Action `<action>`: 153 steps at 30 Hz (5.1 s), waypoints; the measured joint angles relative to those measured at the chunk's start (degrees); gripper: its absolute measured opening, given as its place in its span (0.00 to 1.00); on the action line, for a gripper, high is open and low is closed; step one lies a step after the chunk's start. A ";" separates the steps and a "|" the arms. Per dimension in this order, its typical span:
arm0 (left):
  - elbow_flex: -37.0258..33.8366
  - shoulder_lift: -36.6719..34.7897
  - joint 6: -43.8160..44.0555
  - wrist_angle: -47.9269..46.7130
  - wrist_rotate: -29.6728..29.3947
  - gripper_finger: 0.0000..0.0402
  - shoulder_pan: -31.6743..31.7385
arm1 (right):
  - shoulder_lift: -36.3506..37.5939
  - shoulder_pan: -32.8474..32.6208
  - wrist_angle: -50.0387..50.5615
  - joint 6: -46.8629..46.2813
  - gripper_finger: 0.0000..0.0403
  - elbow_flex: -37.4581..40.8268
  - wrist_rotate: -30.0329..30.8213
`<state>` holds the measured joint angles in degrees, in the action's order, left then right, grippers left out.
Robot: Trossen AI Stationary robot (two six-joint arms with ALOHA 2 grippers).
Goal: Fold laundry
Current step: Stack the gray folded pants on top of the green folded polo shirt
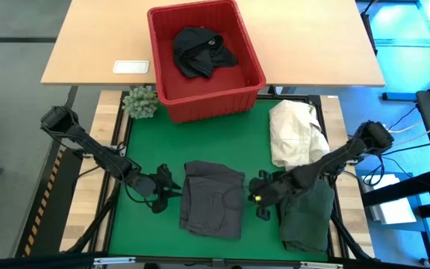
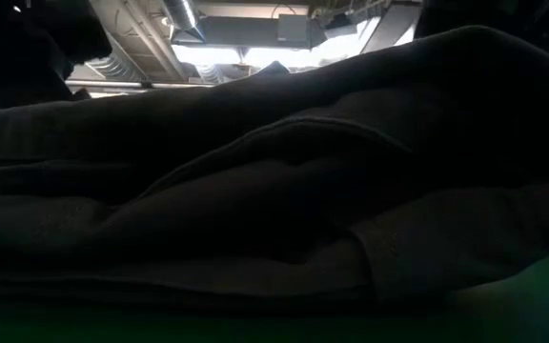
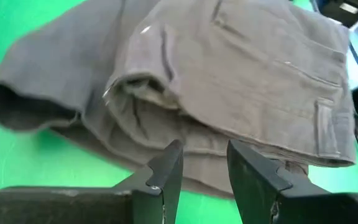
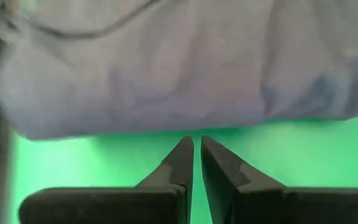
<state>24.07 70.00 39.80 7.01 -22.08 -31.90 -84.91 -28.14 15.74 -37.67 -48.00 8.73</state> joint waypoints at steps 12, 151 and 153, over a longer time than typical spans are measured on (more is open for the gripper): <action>-4.48 0.04 8.22 1.43 5.56 0.30 3.70 | 5.07 3.63 -31.33 -15.38 0.46 18.05 -8.37; 52.68 34.05 -29.68 -8.86 48.35 0.43 23.87 | 34.60 -25.12 28.82 -56.21 0.03 -4.89 16.69; 52.65 34.07 -29.89 -8.83 46.97 0.50 24.01 | 34.60 -25.12 28.88 -56.15 0.03 -4.89 17.11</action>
<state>76.73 104.07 9.91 -1.83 24.89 -7.89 -50.30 -53.25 44.62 -93.82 -52.88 25.85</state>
